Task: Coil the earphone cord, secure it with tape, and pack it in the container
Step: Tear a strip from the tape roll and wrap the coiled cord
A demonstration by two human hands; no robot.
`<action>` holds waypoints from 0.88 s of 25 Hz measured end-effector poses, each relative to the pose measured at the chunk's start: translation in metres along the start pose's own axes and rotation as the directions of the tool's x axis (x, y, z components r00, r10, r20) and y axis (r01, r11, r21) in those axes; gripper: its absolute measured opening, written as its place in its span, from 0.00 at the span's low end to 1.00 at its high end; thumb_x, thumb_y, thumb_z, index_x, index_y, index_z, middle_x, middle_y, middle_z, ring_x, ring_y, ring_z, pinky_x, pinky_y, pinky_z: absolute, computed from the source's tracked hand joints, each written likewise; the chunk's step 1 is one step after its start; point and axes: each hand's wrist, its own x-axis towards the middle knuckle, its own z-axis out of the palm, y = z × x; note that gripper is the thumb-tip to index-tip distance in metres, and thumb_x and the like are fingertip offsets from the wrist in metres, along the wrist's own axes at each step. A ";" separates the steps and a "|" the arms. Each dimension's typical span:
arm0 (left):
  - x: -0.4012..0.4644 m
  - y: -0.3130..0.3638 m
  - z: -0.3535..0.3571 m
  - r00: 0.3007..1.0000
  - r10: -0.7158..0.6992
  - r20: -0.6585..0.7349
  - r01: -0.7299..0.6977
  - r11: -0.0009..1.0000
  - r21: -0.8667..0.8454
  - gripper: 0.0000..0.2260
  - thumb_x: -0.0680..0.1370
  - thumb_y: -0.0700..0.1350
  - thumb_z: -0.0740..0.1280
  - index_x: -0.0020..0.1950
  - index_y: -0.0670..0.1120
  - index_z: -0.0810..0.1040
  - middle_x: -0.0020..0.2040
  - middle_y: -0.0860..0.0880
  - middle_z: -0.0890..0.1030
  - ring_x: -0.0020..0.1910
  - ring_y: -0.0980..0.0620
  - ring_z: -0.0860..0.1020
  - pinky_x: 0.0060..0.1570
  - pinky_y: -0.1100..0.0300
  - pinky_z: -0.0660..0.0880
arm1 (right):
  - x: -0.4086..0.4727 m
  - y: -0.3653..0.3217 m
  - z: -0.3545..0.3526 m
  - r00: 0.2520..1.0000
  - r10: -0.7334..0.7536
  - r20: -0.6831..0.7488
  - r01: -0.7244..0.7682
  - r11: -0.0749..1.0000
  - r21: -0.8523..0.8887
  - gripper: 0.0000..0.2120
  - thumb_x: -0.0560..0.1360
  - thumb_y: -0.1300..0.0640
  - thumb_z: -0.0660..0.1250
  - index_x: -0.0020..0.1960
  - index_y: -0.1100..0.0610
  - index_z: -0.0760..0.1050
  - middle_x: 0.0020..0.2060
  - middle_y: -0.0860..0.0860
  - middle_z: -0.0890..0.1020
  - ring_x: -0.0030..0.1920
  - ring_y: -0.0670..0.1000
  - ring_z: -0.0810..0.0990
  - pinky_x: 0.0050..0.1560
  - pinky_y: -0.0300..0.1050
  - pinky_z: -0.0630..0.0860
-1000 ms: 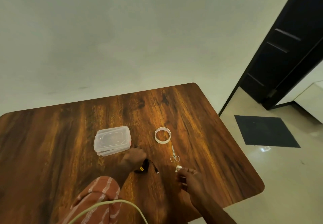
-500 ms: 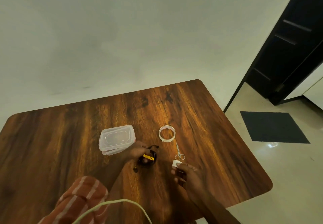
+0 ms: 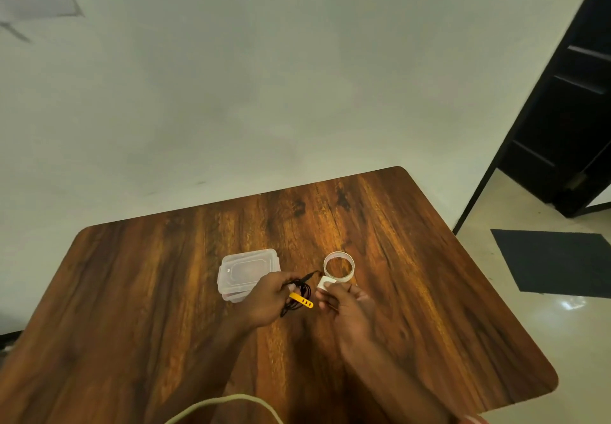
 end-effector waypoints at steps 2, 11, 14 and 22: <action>-0.013 0.016 0.000 0.997 0.028 -0.070 -0.024 0.998 0.055 0.12 0.82 0.38 0.58 0.56 0.43 0.80 0.49 0.43 0.84 0.49 0.46 0.81 0.54 0.48 0.77 | -0.004 -0.006 0.008 0.999 -0.033 0.008 0.033 0.999 0.012 0.03 0.73 0.69 0.69 0.42 0.64 0.77 0.36 0.60 0.86 0.39 0.55 0.84 0.38 0.45 0.79; -0.042 0.037 0.008 0.953 0.002 -0.303 -0.014 0.999 -0.037 0.17 0.82 0.37 0.57 0.43 0.58 0.75 0.40 0.57 0.79 0.42 0.57 0.78 0.44 0.66 0.75 | -0.022 -0.001 0.021 1.000 0.000 0.021 0.002 0.998 -0.071 0.02 0.74 0.68 0.69 0.44 0.64 0.76 0.41 0.60 0.86 0.42 0.58 0.86 0.43 0.50 0.83; -0.046 0.038 0.017 0.922 -0.049 -0.384 -0.003 0.991 -0.133 0.18 0.83 0.38 0.57 0.43 0.61 0.74 0.37 0.58 0.78 0.38 0.58 0.78 0.39 0.67 0.76 | -0.025 0.000 0.023 0.999 0.012 0.049 -0.005 0.992 -0.126 0.02 0.73 0.68 0.69 0.43 0.65 0.76 0.41 0.62 0.85 0.41 0.59 0.86 0.40 0.49 0.83; -0.052 0.041 0.040 0.827 -0.026 -0.561 -0.012 0.998 -0.064 0.06 0.81 0.41 0.61 0.55 0.51 0.72 0.44 0.57 0.79 0.43 0.58 0.79 0.40 0.66 0.75 | -0.031 0.007 0.025 0.991 0.134 0.007 -0.132 0.983 -0.126 0.01 0.72 0.68 0.70 0.44 0.65 0.78 0.41 0.65 0.85 0.38 0.59 0.84 0.40 0.52 0.81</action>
